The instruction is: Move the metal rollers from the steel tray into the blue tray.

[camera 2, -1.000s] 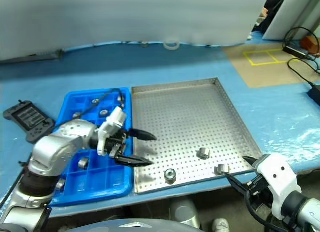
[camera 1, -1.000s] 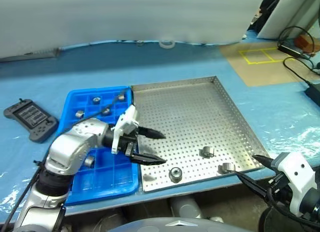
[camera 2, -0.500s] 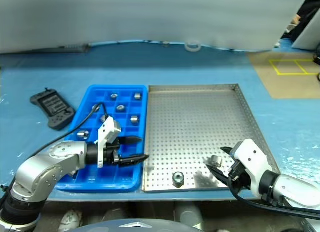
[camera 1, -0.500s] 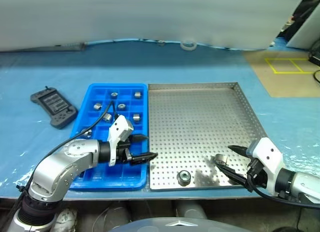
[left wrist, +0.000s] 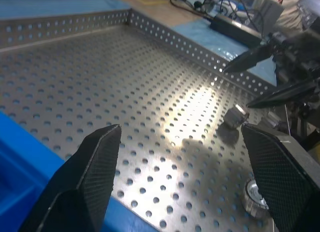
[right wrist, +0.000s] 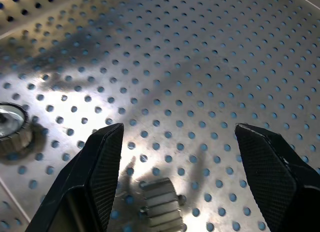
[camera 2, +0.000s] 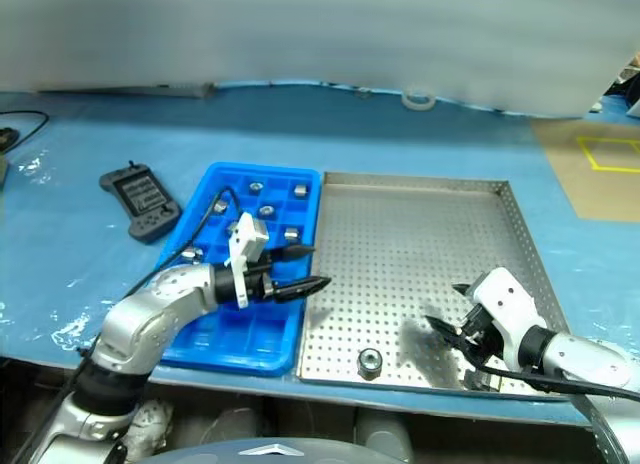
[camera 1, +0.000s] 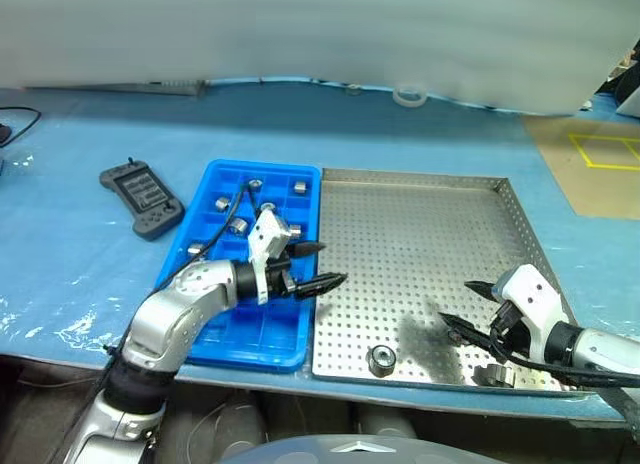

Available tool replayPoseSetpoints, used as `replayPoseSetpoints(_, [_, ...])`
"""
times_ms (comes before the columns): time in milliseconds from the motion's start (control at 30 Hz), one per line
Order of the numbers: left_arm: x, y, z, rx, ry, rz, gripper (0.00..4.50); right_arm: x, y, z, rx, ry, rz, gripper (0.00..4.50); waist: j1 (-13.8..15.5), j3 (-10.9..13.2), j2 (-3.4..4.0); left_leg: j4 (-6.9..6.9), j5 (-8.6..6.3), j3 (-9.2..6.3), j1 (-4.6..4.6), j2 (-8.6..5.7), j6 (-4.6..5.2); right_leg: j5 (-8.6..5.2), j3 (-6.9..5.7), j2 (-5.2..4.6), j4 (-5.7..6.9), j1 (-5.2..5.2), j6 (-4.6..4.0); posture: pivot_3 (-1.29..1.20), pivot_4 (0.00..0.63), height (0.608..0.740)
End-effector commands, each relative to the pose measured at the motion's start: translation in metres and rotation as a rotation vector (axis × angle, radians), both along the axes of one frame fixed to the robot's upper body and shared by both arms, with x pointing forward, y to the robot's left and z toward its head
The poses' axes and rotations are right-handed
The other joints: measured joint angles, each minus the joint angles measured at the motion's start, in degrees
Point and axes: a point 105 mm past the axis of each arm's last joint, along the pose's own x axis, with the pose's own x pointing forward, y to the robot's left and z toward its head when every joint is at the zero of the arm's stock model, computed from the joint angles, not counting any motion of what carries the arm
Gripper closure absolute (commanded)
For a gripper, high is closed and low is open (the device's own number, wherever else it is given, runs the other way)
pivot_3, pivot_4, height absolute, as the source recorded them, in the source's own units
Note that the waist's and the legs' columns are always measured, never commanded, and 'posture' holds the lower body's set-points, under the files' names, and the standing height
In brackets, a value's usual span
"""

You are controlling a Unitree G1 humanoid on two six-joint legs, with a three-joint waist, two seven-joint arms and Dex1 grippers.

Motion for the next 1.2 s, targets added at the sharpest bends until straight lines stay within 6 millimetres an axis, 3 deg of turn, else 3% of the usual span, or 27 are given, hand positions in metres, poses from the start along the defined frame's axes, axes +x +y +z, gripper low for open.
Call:
replayPoseSetpoints(33, [-0.003,-0.008,0.003,-0.039,-0.072,-0.117,0.46,0.009,-0.005,0.000,-0.031,-0.031,0.028,0.80,0.1,0.0,0.00,-0.02,0.03,0.03,0.05,0.02,-0.05,0.00,0.04,0.00,0.06,-0.04,0.00,-0.32,0.150,0.740])
replayPoseSetpoints(167, [0.001,-0.012,-0.024,0.087,-0.147,-0.216,0.46,0.005,-0.001,-0.011,-0.047,0.025,0.107,0.80,0.4,-0.1,0.02,-0.07,0.10,0.03,0.11,0.19,-0.16,0.00,0.03,0.03,0.15,-0.09,0.01,-0.31,0.150,0.740])
replayPoseSetpoints(333, [0.024,-0.017,-0.018,0.070,-0.201,-0.168,0.46,-0.007,-0.007,-0.012,-0.054,0.098,0.174,0.80,1.2,-0.1,0.00,0.02,0.20,0.04,-0.07,0.10,0.14,0.01,0.02,0.00,0.20,-0.18,-0.01,-0.30,0.150,0.740])
replayPoseSetpoints(533, [0.032,-0.016,-0.017,0.041,-0.183,-0.125,0.46,-0.001,-0.034,-0.008,-0.122,0.097,0.144,0.80,1.7,-0.1,-0.09,0.13,0.13,0.20,-0.05,0.15,0.29,0.01,0.07,-0.02,0.22,-0.17,-0.04,-0.29,0.150,0.740])
replayPoseSetpoints(800, [0.036,-0.014,-0.014,0.048,-0.194,-0.089,0.46,-0.006,-0.033,-0.042,-0.084,0.182,0.142,0.80,2.0,-0.2,-0.18,0.15,0.15,0.26,-0.01,0.32,0.25,0.01,0.02,0.00,0.25,-0.17,-0.05,-0.26,0.150,0.740])
replayPoseSetpoints(967, [0.038,-0.009,-0.015,0.064,-0.190,-0.078,0.46,-0.004,-0.026,-0.033,-0.044,0.172,0.156,0.80,2.4,-0.2,-0.14,0.16,0.14,0.38,-0.09,0.31,0.28,0.01,0.07,-0.01,0.29,-0.32,-0.07,-0.25,0.150,0.740])
replayPoseSetpoints(1200, [0.036,-0.010,-0.013,0.065,-0.187,-0.066,0.46,-0.017,-0.039,-0.037,-0.084,0.249,0.137,0.80,3.3,-0.2,-0.14,0.16,0.14,0.59,-0.07,0.38,0.27,0.02,0.07,-0.01,0.29,-0.33,-0.09,-0.25,0.150,0.740])
